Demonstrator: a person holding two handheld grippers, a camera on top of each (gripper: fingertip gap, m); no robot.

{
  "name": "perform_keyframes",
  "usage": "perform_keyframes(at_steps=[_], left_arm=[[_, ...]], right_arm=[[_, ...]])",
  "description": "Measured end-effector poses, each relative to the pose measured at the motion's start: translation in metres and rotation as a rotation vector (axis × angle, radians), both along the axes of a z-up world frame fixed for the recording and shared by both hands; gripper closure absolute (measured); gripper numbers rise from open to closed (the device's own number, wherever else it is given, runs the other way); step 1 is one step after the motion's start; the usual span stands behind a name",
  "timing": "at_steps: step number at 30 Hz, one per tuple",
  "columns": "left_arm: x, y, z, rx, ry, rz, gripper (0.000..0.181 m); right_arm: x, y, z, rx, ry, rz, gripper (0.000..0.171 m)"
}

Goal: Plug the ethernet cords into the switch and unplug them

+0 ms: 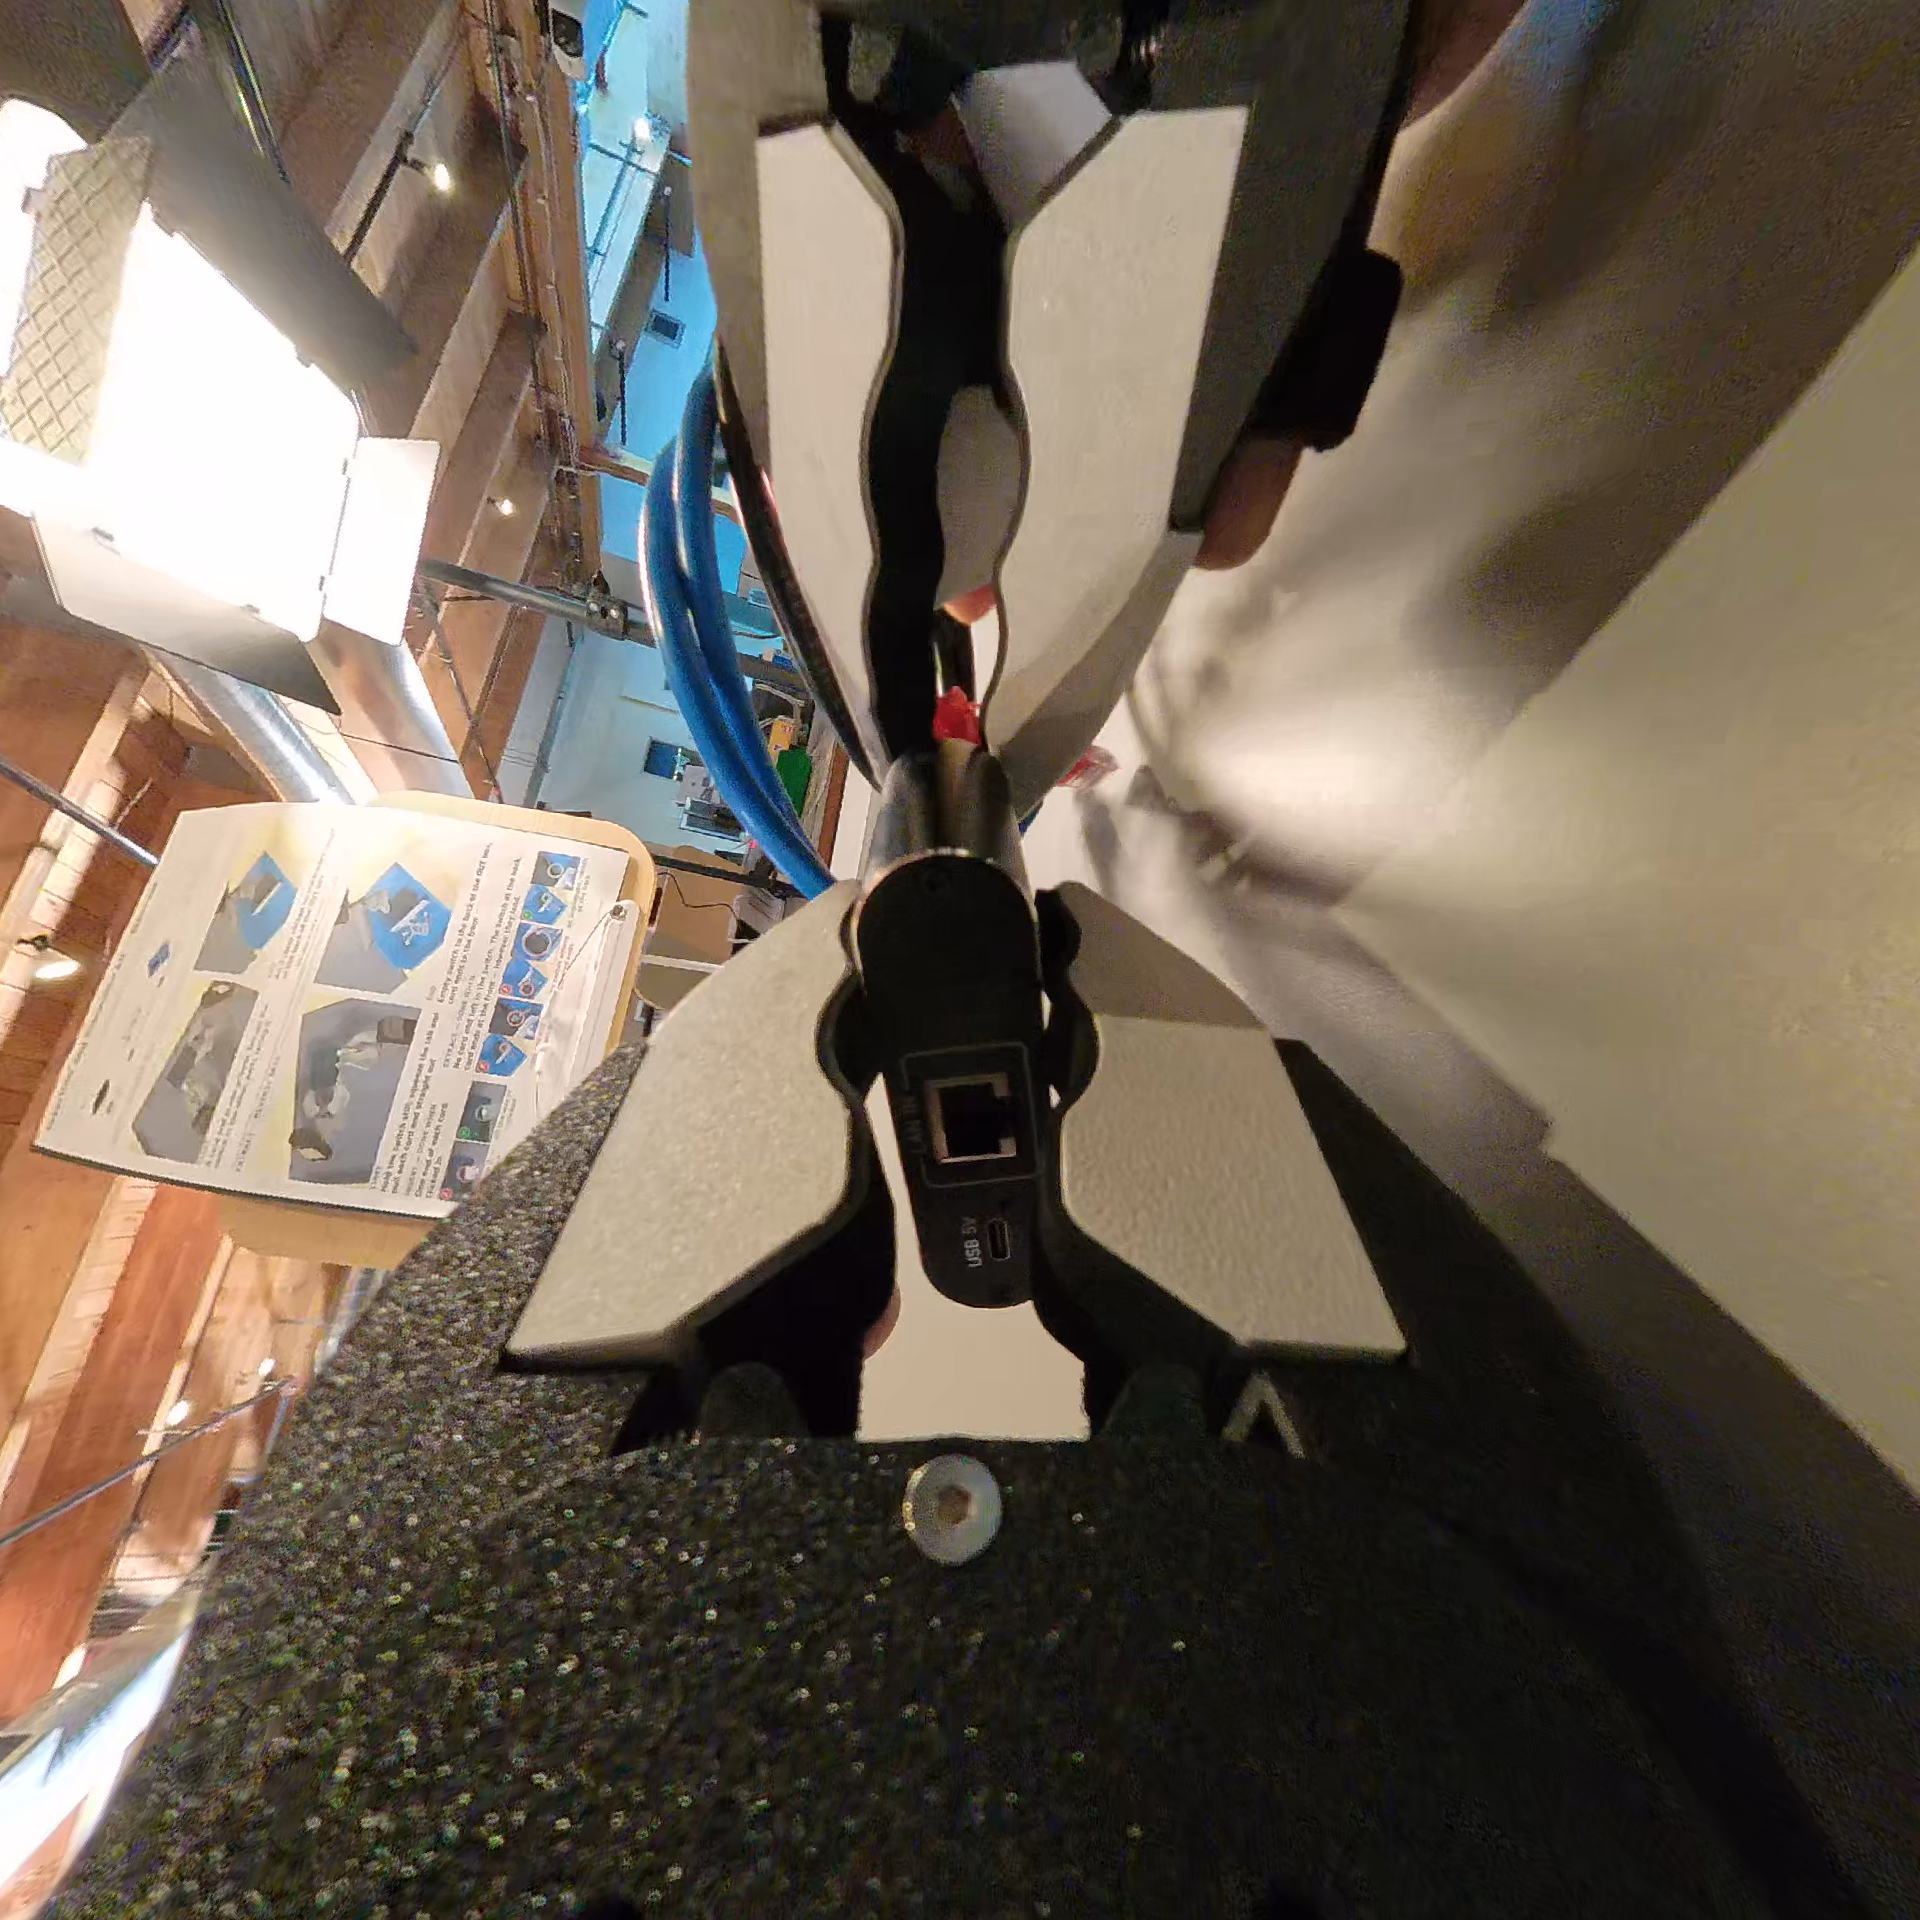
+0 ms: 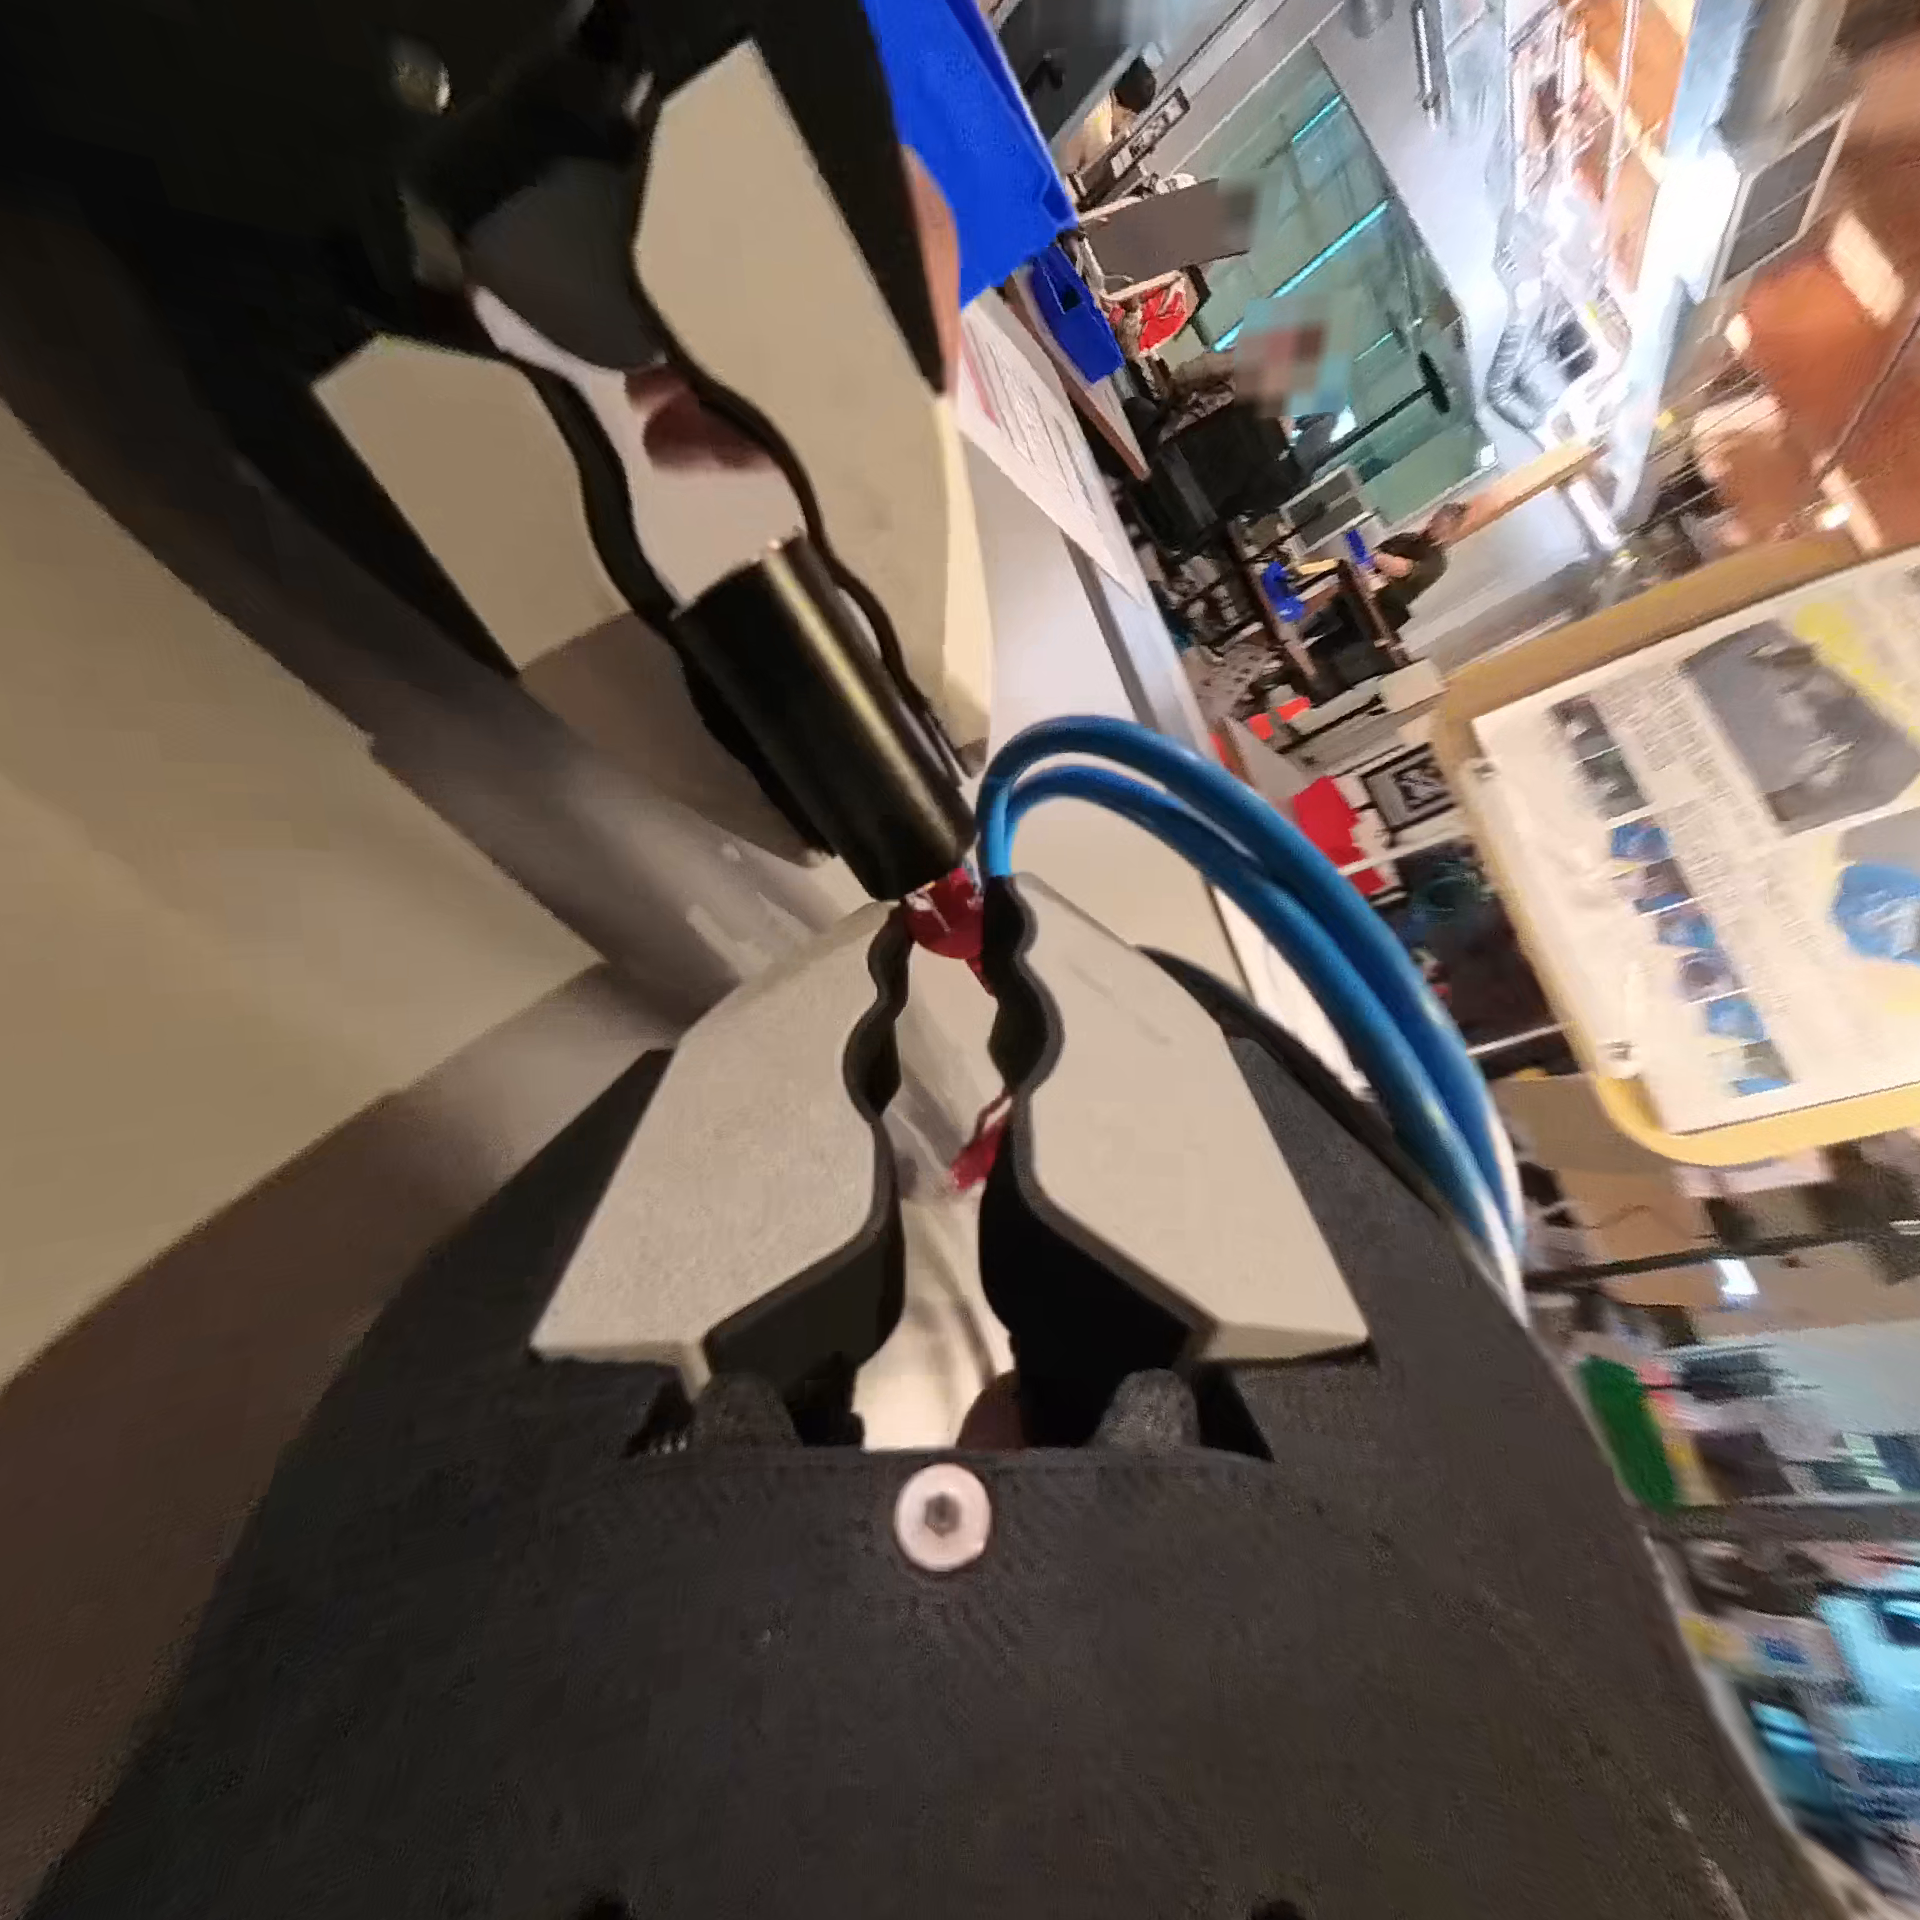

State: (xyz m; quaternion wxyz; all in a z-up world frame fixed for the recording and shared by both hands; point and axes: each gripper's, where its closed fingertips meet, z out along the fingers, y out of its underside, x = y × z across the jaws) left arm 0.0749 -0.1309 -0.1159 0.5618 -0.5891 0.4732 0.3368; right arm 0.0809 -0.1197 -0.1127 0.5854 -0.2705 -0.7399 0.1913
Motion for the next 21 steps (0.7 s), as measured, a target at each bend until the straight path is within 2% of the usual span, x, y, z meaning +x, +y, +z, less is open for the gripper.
perform_keyframes(at_steps=[2, 5, 11, 15, 18, 21], left_arm=[[0.000, 0.001, -0.001, 0.013, 0.042, 0.020, 0.152], [-0.001, 0.001, 0.003, 0.036, 0.031, 0.046, 0.152], [0.007, -0.004, 0.019, -0.010, -0.350, -0.074, 0.149], [0.008, -0.007, 0.022, -0.037, -0.483, -0.124, 0.149], [0.007, -0.006, 0.021, -0.032, -0.464, -0.118, 0.149], [0.007, -0.005, 0.020, 0.003, -0.343, -0.084, 0.149]], right_arm=[[0.000, 0.002, -0.001, 0.101, 0.007, -0.032, 0.156], [0.000, 0.003, 0.003, 0.140, 0.030, -0.068, 0.156], [0.003, -0.005, 0.021, -0.071, 0.095, -0.008, 0.156], [0.003, -0.007, 0.026, -0.178, 0.106, 0.012, 0.157], [0.002, -0.006, 0.025, -0.220, 0.097, 0.006, 0.157], [0.003, -0.005, 0.024, -0.206, 0.091, 0.003, 0.156]])
